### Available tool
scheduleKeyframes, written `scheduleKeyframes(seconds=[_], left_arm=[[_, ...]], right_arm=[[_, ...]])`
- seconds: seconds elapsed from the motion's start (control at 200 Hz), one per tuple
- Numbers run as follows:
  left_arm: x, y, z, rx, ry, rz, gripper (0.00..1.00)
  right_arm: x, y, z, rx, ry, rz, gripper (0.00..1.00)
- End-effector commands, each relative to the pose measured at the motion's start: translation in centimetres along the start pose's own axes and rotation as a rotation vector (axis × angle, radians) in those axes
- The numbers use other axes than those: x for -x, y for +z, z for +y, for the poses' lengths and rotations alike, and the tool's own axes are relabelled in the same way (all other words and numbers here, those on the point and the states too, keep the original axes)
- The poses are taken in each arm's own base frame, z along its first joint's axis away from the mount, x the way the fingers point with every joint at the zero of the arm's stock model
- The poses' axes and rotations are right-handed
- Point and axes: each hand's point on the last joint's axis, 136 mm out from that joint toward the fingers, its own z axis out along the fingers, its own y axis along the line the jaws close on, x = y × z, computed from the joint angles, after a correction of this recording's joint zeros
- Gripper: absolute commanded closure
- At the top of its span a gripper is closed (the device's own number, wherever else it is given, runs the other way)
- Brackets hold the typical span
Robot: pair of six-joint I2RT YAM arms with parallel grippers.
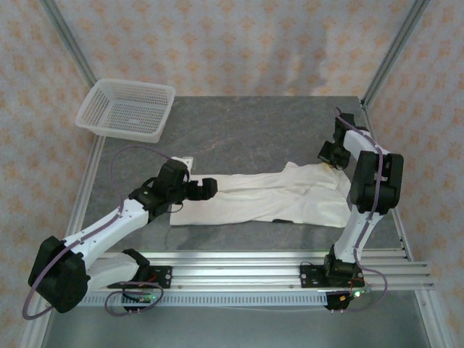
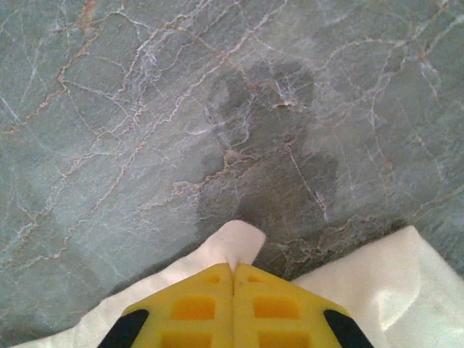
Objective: Fold the inside-out t-shirt
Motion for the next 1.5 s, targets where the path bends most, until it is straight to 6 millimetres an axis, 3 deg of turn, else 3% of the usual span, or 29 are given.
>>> scheduleKeyframes(seconds=[0.0, 0.135, 0.24, 0.61, 0.736, 0.816, 0.946, 1.011, 1.081, 1.246, 1.496], left_arm=[[-0.2, 0.4, 0.3, 0.02, 0.005, -0.005, 0.02], [-0.2, 0.4, 0.3, 0.019, 0.004, -0.004, 0.02], [-0.1, 0.4, 0.3, 0.022, 0.007, -0.004, 0.02], [-0.1, 0.9, 0.0, 0.011, 0.003, 0.004, 0.02], [-0.2, 1.2, 0.1, 0.011, 0.003, 0.006, 0.02], [-0.4, 1.3, 0.2, 0.013, 0.001, 0.01, 0.02], [-0.4, 1.3, 0.2, 0.018, 0.003, 0.01, 0.02], [-0.4, 1.3, 0.2, 0.016, 0.002, 0.006, 0.02], [-0.4, 1.3, 0.2, 0.015, -0.001, 0.004, 0.02], [-0.3, 1.2, 0.1, 0.01, -0.003, 0.001, 0.02], [-0.4, 0.2, 0.4, 0.032, 0.007, -0.002, 0.02]], right_arm=[[0.6, -1.6, 0.2, -0.001, -0.015, -0.043, 1.0], [1.0, -4.1, 0.8, 0.046, -0.017, -0.104, 1.0], [-0.5, -5.2, 0.3, 0.063, 0.014, -0.148, 1.0], [-11.9, -3.6, -3.4, 0.154, 0.317, -0.159, 0.96], [-14.3, -4.3, -5.3, 0.136, 0.404, -0.216, 0.92], [-15.0, -5.1, -5.5, 0.166, 0.435, -0.246, 0.81], [-14.0, -8.2, -4.1, 0.268, 0.405, -0.342, 0.6], [-12.9, -10.0, -1.4, 0.374, 0.296, -0.404, 0.52], [-12.4, -11.0, 1.9, 0.456, 0.136, -0.428, 0.49], [-11.0, -10.1, 7.3, 0.497, -0.167, -0.456, 0.49], [-5.1, -7.7, 9.9, 0.389, -0.283, -0.533, 0.49]])
